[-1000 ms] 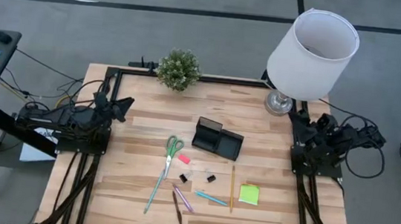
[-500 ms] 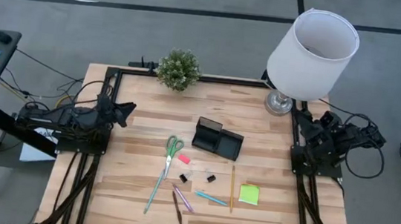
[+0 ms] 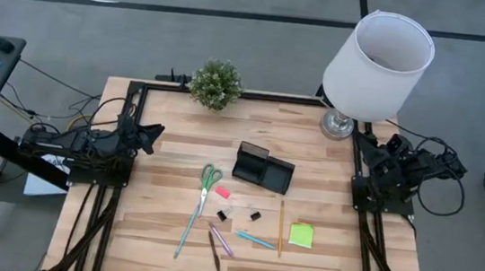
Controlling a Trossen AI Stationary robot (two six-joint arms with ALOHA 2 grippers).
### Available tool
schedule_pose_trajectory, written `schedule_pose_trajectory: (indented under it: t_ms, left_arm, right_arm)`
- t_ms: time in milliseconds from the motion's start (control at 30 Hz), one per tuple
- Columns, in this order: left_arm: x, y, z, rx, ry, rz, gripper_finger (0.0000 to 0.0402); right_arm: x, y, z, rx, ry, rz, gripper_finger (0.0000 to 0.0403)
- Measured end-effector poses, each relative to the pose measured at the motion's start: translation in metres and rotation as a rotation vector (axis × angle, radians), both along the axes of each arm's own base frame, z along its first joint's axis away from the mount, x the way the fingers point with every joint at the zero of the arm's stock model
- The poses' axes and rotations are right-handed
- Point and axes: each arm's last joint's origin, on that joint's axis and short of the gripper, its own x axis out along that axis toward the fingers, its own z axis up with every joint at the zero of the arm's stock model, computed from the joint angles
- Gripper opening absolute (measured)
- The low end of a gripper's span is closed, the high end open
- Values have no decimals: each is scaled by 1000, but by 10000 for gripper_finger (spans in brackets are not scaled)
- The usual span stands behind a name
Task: Pick and place office supplies into organizer
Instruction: Put the green sticky notes on the black desk organizer
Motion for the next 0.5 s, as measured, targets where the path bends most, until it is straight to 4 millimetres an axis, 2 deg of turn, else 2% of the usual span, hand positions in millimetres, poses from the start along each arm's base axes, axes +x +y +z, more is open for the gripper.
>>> schedule_pose_trajectory:
  t_ms: [200, 500]
  left_arm:
    - [0, 0, 0, 0, -2, 2, 110]
    - [0, 0, 0, 1, -4, 9, 110]
  right_arm:
    - [0, -3, -1, 69, 28, -73, 173]
    - [11, 2, -7, 41, 108, -41, 171]
